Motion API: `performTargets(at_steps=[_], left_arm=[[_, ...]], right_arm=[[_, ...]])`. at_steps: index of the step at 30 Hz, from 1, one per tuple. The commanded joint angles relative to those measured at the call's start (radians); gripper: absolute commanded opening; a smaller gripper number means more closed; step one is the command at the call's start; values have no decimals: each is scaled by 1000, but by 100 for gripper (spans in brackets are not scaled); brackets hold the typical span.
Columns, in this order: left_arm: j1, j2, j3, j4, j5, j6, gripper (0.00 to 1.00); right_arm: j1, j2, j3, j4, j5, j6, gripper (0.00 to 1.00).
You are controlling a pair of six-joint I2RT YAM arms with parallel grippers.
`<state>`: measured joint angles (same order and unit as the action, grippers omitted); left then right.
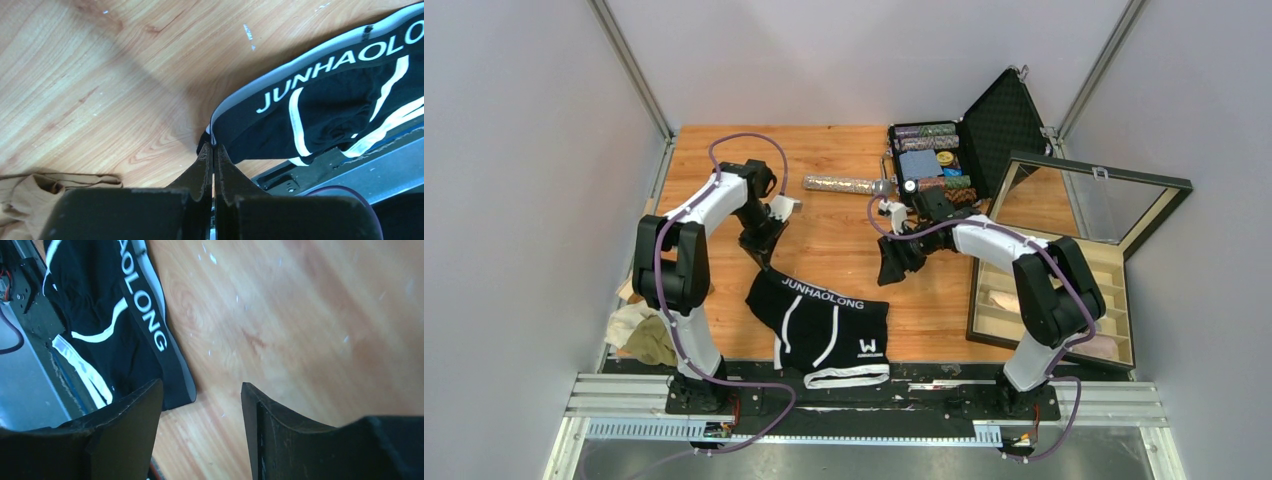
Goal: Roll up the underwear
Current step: Flatten out the underwear at the center of the board.
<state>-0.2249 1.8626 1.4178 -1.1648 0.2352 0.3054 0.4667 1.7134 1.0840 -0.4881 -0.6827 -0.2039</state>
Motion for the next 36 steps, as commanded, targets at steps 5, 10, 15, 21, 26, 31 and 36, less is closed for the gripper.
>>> performTargets(at_steps=[5, 10, 15, 21, 26, 31, 36], left_arm=[[-4, -38, 38, -12, 84, -54, 0], [-3, -4, 64, -10, 110, -71, 0], [-4, 27, 72, -4, 119, -75, 0], [-3, 40, 72, 0, 126, -81, 0], [-1, 63, 93, 17, 128, -102, 0], [1, 123, 171, 58, 110, -149, 0], [6, 231, 268, 142, 69, -219, 0]], right_arm=[[2, -20, -107, -93, -28, 328, 59], [3, 51, -110, -95, -129, 318, 53], [6, 119, -80, -88, -205, 288, 48], [0, 173, -13, -72, -129, 306, 15], [-50, 152, 78, -84, -27, 266, 0], [-87, 167, 205, -88, 126, 144, 0], [-101, 238, 247, -64, 273, 84, 0]])
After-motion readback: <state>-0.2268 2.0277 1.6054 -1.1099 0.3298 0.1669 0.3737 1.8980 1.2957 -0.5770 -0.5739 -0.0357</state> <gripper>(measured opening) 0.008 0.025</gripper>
